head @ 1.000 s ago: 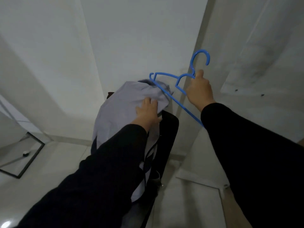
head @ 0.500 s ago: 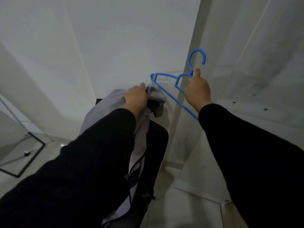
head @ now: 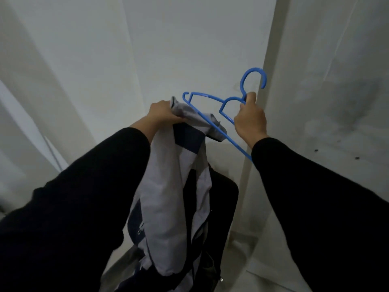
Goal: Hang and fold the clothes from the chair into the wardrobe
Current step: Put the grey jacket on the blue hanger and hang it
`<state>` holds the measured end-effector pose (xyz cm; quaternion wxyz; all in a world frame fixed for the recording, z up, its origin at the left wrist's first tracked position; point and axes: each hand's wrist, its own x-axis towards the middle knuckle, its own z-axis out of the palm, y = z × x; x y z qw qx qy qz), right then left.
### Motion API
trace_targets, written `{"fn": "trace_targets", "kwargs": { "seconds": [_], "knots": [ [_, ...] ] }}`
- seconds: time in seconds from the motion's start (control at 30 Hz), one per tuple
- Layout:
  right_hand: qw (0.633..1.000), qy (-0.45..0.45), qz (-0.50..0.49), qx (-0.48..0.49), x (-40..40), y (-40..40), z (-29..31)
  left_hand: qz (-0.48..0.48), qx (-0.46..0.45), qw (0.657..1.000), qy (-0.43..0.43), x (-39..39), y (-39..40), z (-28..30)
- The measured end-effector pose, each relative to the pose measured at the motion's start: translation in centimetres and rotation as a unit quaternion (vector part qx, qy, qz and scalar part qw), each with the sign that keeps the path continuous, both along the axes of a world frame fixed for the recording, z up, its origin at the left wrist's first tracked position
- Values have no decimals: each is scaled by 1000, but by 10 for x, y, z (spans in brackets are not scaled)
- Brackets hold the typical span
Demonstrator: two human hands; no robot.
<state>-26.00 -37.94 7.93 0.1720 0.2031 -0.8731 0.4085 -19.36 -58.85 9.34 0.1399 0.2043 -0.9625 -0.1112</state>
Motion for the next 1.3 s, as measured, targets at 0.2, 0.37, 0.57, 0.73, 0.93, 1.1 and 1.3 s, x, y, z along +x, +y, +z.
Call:
{"fn": "trace_targets", "kwargs": {
  "seconds": [0.2, 0.37, 0.57, 0.73, 0.93, 1.1, 1.3],
  "knots": [
    [999, 13, -11, -36, 57, -14, 9, 48, -12, 998, 24, 55, -20, 18],
    [996, 13, -45, -72, 107, -17, 13, 46, 95, 987, 120, 101, -37, 29],
    [984, 12, -120, -128, 162, 4, 19, 91, 214, 942, 242, 147, -41, 56],
    [985, -14, -163, -63, 200, 33, 15, 90, 250, 926, 269, 175, -34, 74],
    [991, -30, -128, 16, 222, 55, 21, 95, 233, 928, 274, 193, -24, 79],
    [991, -41, -126, 34, 230, 65, 30, 107, 241, 925, 273, 201, -23, 83],
    [986, -54, -123, 96, 238, 66, 21, 97, 258, 919, 283, 202, -21, 84]
  ]
}}
